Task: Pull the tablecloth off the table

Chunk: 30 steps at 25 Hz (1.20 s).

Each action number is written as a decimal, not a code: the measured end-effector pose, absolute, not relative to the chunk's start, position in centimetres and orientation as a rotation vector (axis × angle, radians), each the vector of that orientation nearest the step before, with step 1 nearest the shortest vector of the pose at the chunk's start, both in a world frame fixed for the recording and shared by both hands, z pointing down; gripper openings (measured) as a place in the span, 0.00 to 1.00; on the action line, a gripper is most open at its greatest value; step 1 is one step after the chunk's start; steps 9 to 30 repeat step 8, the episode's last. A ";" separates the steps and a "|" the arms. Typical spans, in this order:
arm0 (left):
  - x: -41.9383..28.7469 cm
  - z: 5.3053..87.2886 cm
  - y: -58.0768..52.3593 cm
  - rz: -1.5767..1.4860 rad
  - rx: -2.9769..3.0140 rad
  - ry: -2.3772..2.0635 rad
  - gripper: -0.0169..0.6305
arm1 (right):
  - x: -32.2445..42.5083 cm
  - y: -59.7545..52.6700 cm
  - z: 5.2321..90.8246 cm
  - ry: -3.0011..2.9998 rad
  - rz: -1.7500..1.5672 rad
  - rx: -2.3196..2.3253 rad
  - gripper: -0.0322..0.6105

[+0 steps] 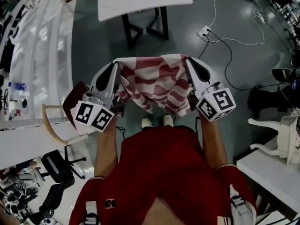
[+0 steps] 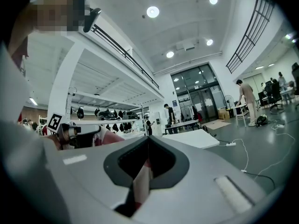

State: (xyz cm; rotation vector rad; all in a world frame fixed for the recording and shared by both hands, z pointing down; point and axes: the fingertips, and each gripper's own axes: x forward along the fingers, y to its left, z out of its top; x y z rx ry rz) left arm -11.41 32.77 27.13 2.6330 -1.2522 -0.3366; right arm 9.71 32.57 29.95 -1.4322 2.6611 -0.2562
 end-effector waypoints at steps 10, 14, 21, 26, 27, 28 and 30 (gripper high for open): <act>-11.1 27.4 32.7 -0.329 2.634 -1.247 0.05 | 10.1 32.5 30.6 2.656 -0.276 -1.437 0.07; -11.1 27.4 32.7 -0.329 2.634 -1.247 0.05 | 10.1 32.5 30.6 2.656 -0.276 -1.437 0.07; -11.1 27.4 32.7 -0.329 2.634 -1.247 0.05 | 10.1 32.5 30.6 2.656 -0.276 -1.437 0.07; -11.1 27.4 32.7 -0.329 2.634 -1.247 0.05 | 10.1 32.5 30.6 2.656 -0.276 -1.437 0.07; -11.1 27.4 32.7 -0.329 2.634 -1.247 0.05 | 10.1 32.5 30.6 2.656 -0.276 -1.437 0.07; -11.1 27.4 32.7 -0.329 2.634 -1.247 0.05 | 10.1 32.5 30.6 2.656 -0.276 -1.437 0.07; -11.1 27.4 32.7 -0.329 2.634 -1.247 0.05 | 10.1 32.5 30.6 2.656 -0.276 -1.437 0.07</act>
